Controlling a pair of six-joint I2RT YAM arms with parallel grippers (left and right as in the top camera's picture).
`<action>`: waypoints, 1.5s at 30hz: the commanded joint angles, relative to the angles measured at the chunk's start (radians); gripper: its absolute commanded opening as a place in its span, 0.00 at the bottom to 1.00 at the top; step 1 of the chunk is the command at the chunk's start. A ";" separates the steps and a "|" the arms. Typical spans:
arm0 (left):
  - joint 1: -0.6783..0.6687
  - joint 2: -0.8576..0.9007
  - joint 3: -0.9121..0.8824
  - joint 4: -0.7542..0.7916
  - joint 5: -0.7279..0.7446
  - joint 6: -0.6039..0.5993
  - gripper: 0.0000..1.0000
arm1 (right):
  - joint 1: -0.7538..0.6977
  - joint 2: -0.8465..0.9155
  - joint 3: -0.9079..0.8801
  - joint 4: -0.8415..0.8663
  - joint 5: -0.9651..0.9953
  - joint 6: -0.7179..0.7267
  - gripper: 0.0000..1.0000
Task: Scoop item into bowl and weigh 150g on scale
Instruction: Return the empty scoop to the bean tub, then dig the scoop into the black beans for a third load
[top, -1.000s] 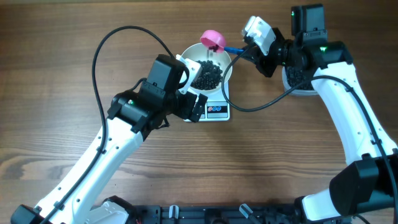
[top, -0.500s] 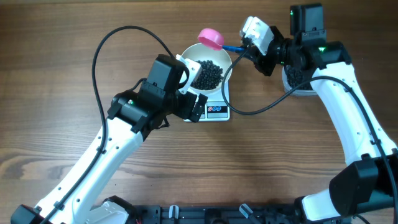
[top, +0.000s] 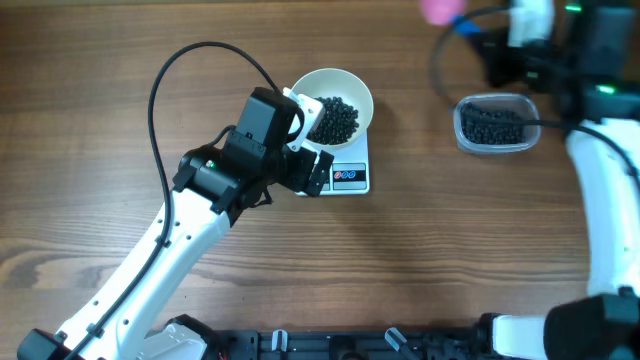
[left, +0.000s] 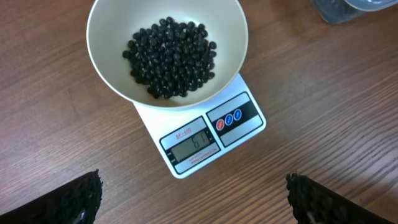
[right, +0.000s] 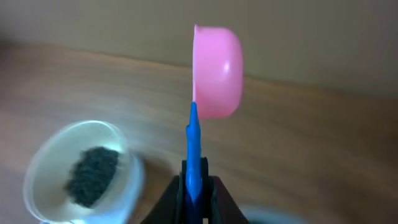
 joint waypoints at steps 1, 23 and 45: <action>-0.005 0.007 -0.007 -0.001 0.014 0.016 1.00 | -0.089 -0.069 0.010 -0.137 0.220 0.035 0.04; -0.005 0.007 -0.007 -0.001 0.014 0.016 1.00 | -0.125 0.147 0.002 -0.400 0.311 -0.147 0.04; -0.005 0.007 -0.007 -0.001 0.014 0.016 1.00 | -0.125 0.260 0.002 -0.431 0.048 -0.147 0.04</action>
